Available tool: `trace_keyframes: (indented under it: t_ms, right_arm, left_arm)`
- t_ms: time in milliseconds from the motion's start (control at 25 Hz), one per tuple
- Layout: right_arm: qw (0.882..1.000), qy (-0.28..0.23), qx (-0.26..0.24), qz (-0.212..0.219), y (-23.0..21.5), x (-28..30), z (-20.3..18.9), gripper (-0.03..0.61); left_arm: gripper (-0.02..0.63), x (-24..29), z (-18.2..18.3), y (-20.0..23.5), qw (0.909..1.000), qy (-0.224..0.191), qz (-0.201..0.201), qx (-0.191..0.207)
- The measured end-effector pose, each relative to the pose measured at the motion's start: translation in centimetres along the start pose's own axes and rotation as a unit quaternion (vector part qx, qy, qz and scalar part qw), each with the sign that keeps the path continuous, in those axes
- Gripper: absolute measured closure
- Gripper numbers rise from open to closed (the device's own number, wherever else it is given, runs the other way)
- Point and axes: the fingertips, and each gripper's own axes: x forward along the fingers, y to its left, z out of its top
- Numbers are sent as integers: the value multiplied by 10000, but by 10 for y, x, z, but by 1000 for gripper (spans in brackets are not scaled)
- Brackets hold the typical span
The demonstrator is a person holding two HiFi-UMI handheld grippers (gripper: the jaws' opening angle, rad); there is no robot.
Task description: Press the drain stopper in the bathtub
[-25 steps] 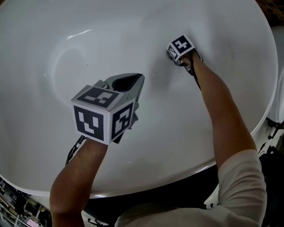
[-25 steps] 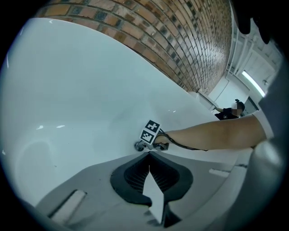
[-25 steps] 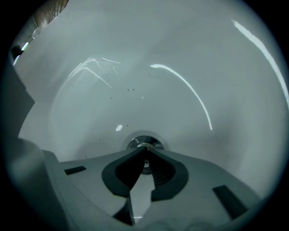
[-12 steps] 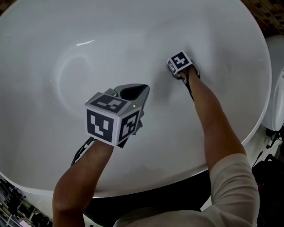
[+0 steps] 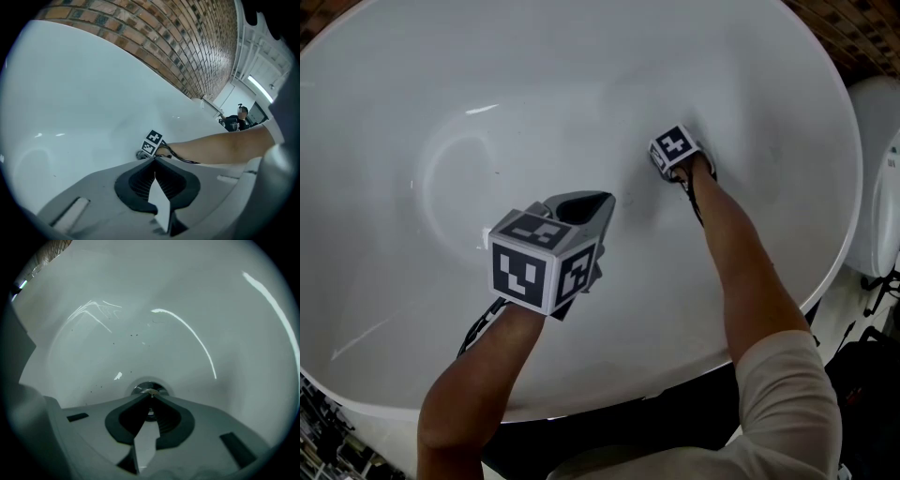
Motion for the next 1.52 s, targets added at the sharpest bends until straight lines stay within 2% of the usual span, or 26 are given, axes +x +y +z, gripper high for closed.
trace_keyframes:
  t_ms: [240, 600, 880, 1040, 1240, 1520]
  right_arm:
    - [10000, -3, -9, 27, 2, -6, 2, 536]
    - [9992, 186, -322, 127, 8, -17, 5, 565]
    - [9991, -205, -191, -309, -8, -64, 28, 563]
    - [9982, -502, 23, -333, -5, -104, 45, 563]
    - [9959, -799, 55, -428, 1, -153, 61, 563]
    - [9919, -1137, 90, -554, 9, -216, 66, 563]
  left_arm:
    - [607, -3, 1, 0, 10000, -32, -11, 41]
    - [607, -2, 10, 4, 9999, -62, 81, 93]
    - [607, -25, 22, 12, 9987, -364, 322, -138]
    - [607, -45, 40, 1, 9972, -652, 366, -76]
    - [607, -71, 57, -19, 9942, -1024, 327, -51]
    - [607, -107, 58, -43, 9907, -1318, 342, -16]
